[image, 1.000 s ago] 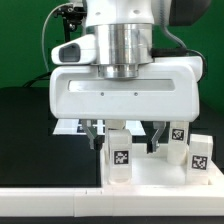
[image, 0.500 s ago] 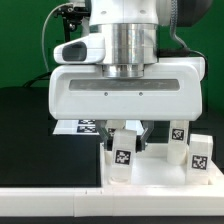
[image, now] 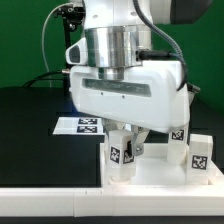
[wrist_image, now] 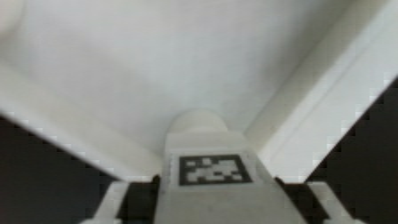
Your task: Assemble square table
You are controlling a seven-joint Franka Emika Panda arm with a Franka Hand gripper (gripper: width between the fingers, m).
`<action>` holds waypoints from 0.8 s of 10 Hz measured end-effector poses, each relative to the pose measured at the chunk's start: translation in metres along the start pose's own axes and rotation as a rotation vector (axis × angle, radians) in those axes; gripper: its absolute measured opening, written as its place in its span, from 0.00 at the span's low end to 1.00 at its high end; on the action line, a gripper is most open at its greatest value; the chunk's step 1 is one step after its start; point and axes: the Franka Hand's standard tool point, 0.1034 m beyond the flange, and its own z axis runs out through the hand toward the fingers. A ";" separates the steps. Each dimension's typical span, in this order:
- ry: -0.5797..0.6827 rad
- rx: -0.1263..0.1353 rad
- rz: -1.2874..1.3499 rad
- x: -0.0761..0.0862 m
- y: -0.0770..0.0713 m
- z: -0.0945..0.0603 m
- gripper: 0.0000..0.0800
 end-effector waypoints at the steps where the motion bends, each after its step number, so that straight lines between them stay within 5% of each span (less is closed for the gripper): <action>1: -0.035 -0.006 0.206 -0.002 -0.005 -0.002 0.36; 2: -0.064 0.013 0.317 0.001 -0.005 -0.003 0.36; 5: -0.053 0.013 0.198 0.001 -0.003 -0.002 0.36; 6: -0.041 0.014 0.026 0.001 -0.001 0.000 0.62; 8: -0.036 0.014 -0.258 0.001 -0.001 0.001 0.80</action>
Offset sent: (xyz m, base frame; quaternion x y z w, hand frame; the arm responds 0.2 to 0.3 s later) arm 0.0000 0.0000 0.0000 0.0000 0.0000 -0.0650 0.9979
